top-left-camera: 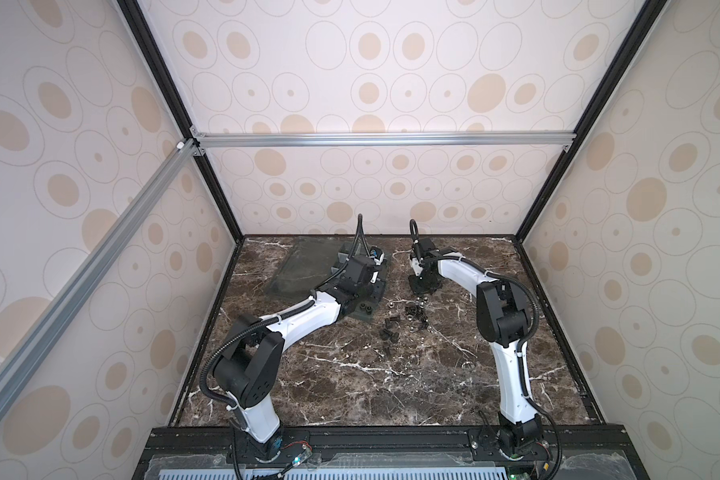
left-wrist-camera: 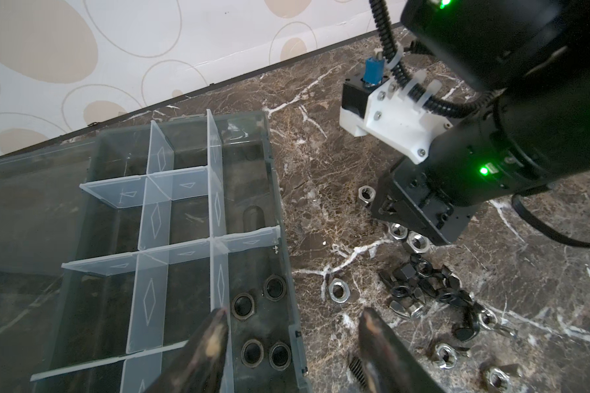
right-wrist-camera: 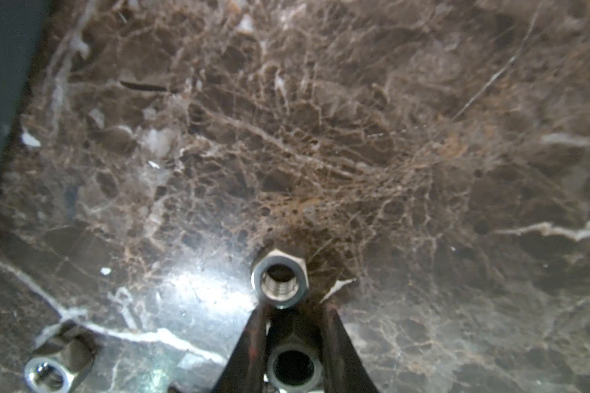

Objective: Sort the screws and nuts into containers
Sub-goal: Pick up the nut from the top-center of the table.

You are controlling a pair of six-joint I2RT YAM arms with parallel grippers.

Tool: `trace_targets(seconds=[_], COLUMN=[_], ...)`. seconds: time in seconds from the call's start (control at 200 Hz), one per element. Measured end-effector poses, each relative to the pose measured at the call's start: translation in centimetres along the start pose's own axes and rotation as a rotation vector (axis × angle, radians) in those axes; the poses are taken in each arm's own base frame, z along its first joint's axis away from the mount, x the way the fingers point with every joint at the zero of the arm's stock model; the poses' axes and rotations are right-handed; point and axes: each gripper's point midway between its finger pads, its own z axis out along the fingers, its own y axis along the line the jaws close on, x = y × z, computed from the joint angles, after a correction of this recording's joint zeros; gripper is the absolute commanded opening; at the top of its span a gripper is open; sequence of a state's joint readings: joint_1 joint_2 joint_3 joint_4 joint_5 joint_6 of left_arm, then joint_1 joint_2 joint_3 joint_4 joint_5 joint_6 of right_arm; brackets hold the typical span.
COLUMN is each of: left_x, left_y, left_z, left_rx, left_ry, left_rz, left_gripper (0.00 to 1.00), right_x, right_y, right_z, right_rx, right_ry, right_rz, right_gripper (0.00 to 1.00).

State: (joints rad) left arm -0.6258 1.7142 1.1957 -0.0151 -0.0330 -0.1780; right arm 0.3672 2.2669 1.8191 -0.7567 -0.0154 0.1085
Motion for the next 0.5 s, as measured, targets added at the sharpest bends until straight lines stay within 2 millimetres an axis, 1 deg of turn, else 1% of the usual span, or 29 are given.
trace_targets(seconds=[0.11, 0.335, 0.42, 0.5], left_x=[0.0, -0.5, -0.8, -1.0], left_y=[0.2, 0.7, 0.9, 1.5], left_z=[0.0, -0.1, -0.5, -1.0], left_rx=[-0.012, -0.038, -0.050, -0.059], left_ry=[-0.002, -0.019, -0.038, -0.054], left_rz=[0.000, -0.002, -0.006, -0.022], left_gripper=[0.61, 0.62, 0.64, 0.64], right_x=[0.2, -0.6, -0.5, -0.1], right_y=[0.7, 2.9, 4.0, 5.4], right_z=[-1.3, -5.1, -5.9, -6.1], right_rx=[-0.004, -0.025, -0.036, -0.049], right_ry=[-0.007, -0.075, -0.085, -0.080], right_rz=[-0.007, -0.025, -0.033, -0.051], right_gripper=[0.24, 0.23, 0.23, 0.23])
